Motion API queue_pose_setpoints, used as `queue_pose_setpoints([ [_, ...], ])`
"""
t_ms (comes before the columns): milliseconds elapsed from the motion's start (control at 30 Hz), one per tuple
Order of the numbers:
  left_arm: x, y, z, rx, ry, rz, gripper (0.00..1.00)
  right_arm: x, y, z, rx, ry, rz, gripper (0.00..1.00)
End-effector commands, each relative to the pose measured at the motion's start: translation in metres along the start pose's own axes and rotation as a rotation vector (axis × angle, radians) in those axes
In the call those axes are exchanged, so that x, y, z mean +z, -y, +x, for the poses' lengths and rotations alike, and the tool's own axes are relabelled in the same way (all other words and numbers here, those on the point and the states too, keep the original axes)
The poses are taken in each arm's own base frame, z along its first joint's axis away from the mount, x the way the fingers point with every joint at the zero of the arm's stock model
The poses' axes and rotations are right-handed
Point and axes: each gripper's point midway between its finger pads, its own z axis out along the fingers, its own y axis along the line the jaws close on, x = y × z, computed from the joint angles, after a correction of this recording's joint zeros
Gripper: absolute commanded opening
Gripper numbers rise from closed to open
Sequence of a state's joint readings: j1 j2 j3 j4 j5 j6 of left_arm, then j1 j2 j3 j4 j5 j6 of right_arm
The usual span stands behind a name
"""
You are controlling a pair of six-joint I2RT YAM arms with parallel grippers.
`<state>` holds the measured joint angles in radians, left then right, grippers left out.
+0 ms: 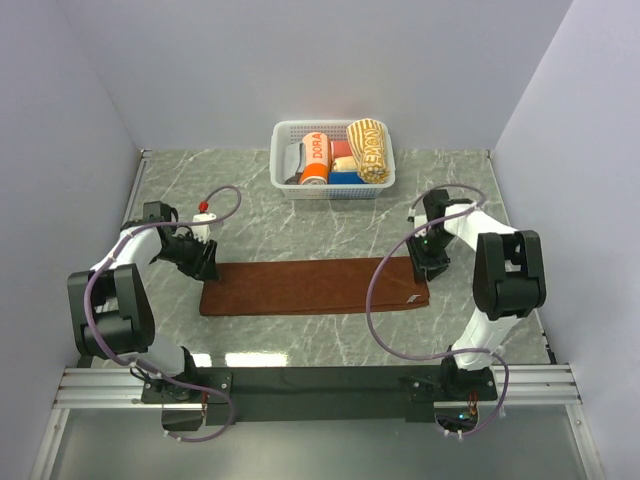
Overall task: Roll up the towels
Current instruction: Fold the towel
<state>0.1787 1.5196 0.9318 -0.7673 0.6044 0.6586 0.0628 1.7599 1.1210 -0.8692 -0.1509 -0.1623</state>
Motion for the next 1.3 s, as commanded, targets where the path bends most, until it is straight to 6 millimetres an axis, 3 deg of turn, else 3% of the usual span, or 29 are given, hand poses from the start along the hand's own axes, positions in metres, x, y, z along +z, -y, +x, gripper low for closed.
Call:
queue_pose_setpoints([
  [0, -0.008, -0.001, -0.015, 0.028, 0.049, -0.028, 0.48, 0.013, -0.006, 0.006, 0.034, -0.027, 0.031, 0.46],
  [167, -0.009, -0.004, -0.017, 0.021, 0.058, -0.049, 0.49, 0.026, -0.006, 0.008, 0.023, -0.062, 0.054, 0.45],
  [267, -0.011, -0.007, -0.021, 0.020, 0.070, -0.068, 0.49, 0.035, 0.000, 0.010, 0.030, -0.087, 0.090, 0.38],
  [367, -0.013, -0.008, -0.026, 0.016, 0.079, -0.073, 0.49, 0.036, 0.012, 0.009, 0.043, -0.094, 0.142, 0.18],
  [400, -0.014, -0.008, -0.028, 0.016, 0.083, -0.074, 0.49, 0.034, 0.015, 0.010, 0.045, -0.097, 0.142, 0.05],
  [433, -0.014, -0.009, -0.029, 0.013, 0.087, -0.075, 0.49, 0.033, 0.023, 0.011, 0.047, -0.105, 0.171, 0.00],
  [600, -0.018, -0.009, -0.037, 0.016, 0.106, -0.078, 0.49, 0.003, 0.076, 0.009, 0.100, -0.063, 0.217, 0.00],
  [700, -0.019, -0.008, -0.041, 0.015, 0.124, -0.079, 0.51, -0.018, 0.080, -0.003, 0.063, -0.025, 0.192, 0.00],
  [767, -0.020, -0.009, -0.043, -0.001, 0.130, -0.080, 0.57, -0.025, 0.071, -0.003, 0.045, -0.039, 0.155, 0.00],
  [833, -0.022, -0.005, -0.046, -0.006, 0.140, -0.065, 0.71, -0.031, 0.052, -0.014, 0.006, -0.011, 0.073, 0.00],
  [867, -0.023, -0.003, -0.048, -0.004, 0.146, -0.056, 0.85, -0.034, 0.045, -0.015, -0.008, -0.005, 0.049, 0.00],
  [967, -0.028, 0.007, -0.054, -0.015, 0.169, -0.012, 0.99, -0.044, 0.009, -0.017, -0.074, 0.020, -0.066, 0.00],
  [1100, -0.039, 0.010, -0.064, -0.029, 0.217, -0.026, 0.99, -0.048, -0.059, -0.018, -0.213, 0.032, -0.216, 0.00],
  [1267, -0.050, 0.012, -0.072, -0.060, 0.241, -0.041, 0.99, -0.039, -0.115, -0.015, -0.297, 0.023, -0.314, 0.00],
])
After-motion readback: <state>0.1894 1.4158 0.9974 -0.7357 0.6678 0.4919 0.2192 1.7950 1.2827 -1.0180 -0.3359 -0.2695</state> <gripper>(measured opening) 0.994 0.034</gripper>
